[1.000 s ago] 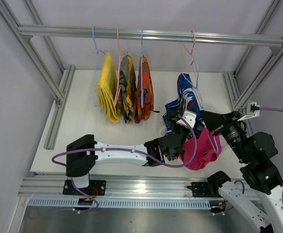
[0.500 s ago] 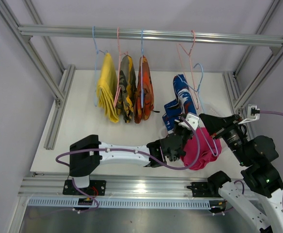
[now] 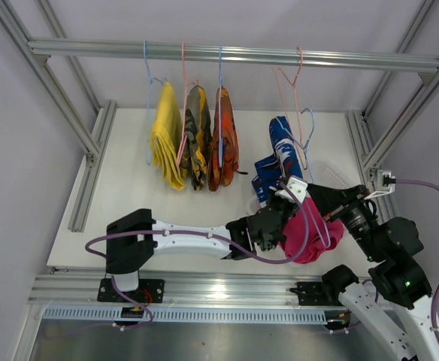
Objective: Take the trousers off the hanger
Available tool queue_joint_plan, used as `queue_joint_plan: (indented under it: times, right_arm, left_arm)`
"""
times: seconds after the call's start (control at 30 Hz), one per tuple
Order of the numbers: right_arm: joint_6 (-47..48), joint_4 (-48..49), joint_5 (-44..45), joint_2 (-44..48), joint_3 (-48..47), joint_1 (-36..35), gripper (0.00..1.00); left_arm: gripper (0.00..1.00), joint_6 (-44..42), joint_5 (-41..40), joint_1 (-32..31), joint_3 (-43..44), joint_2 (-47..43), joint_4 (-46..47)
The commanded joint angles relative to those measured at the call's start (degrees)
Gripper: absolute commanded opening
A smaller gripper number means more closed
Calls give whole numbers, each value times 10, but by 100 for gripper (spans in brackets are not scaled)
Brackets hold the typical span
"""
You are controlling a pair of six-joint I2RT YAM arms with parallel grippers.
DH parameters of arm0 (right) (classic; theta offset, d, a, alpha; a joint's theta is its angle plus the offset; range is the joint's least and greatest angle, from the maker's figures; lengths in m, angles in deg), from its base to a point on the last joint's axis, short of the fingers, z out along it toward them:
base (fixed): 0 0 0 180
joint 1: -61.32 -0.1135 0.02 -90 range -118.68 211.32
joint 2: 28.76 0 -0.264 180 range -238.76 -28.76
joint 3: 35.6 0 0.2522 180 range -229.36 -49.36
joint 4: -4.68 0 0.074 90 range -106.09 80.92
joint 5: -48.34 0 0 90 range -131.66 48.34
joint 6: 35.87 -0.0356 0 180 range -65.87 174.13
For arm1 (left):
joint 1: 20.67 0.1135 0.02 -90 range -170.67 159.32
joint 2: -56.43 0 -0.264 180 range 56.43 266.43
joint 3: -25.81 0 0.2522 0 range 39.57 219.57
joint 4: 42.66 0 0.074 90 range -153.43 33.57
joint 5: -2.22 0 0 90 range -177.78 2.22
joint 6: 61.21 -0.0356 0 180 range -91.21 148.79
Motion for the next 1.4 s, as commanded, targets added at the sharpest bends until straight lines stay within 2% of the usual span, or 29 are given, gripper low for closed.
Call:
queue_joint_plan:
  times: [0.0, 0.2, 0.5, 1.07, 1.37]
  right_arm:
    - [-14, 28, -8, 21, 30, -2, 0]
    - [-14, 32, 0, 40, 85, -2, 0]
    - [-9, 61, -1, 38, 136, -3, 0]
    - [15, 103, -11, -11, 191, -4, 0]
    - [-7, 151, -28, -54, 212, -4, 0]
  left_arm:
    - [1, -16, -33, 5, -6, -65, 42]
    - [1, -18, -21, -7, -14, -129, 18]
    - [1, 33, 14, -11, -2, -226, -72]
    - [1, 67, 51, -12, 88, -241, -187]
    - [1, 73, 67, -28, 138, -279, -210]
